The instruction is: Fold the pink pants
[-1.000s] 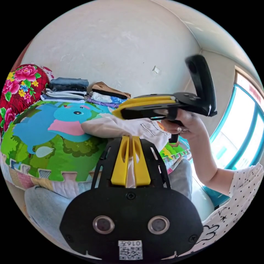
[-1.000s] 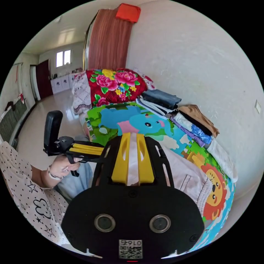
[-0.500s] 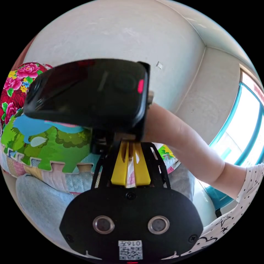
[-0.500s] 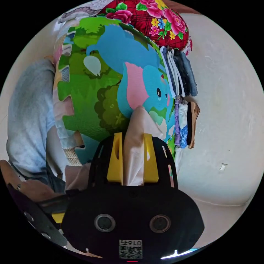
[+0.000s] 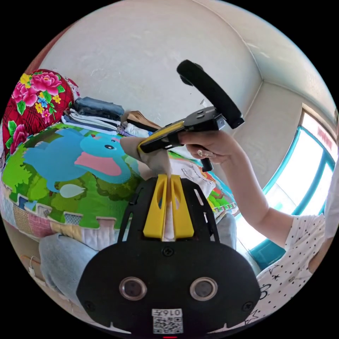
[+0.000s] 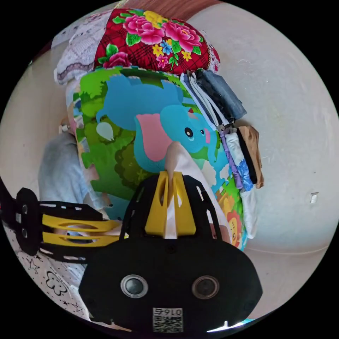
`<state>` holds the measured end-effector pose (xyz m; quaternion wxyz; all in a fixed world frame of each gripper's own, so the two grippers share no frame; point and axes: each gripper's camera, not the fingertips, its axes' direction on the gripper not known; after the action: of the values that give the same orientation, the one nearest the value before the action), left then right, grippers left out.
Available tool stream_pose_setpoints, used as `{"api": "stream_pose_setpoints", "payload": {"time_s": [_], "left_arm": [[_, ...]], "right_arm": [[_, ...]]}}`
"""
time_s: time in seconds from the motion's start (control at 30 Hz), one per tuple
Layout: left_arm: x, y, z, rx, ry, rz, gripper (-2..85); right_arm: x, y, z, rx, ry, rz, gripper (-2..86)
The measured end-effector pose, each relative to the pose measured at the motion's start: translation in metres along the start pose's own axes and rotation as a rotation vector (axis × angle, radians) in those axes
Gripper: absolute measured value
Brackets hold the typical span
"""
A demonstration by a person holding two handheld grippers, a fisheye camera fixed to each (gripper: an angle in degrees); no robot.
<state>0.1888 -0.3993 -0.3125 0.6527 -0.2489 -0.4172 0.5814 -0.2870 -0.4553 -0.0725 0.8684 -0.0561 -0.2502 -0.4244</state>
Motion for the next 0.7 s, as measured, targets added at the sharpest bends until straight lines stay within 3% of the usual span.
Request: {"api": "stream_pose_setpoints", "payload": {"time_s": [0.17, 0.4, 0.7], "left_arm": [[-0.030, -0.021, -0.036, 0.066, 0.151, -0.066, -1.0], [-0.054, -0.035, -0.072, 0.138, 0.175, -0.163, -1.0], [0.012, -0.098, -0.015, 0.079, 0.244, -0.046, -0.8]], "right_arm": [[0.057, -0.014, 0.006, 0.011, -0.265, 0.015, 0.4], [0.091, -0.027, 0.032, 0.056, -0.499, -0.016, 0.4], [0.217, 0.053, 0.052, 0.109, -0.687, 0.039, 0.5]]}}
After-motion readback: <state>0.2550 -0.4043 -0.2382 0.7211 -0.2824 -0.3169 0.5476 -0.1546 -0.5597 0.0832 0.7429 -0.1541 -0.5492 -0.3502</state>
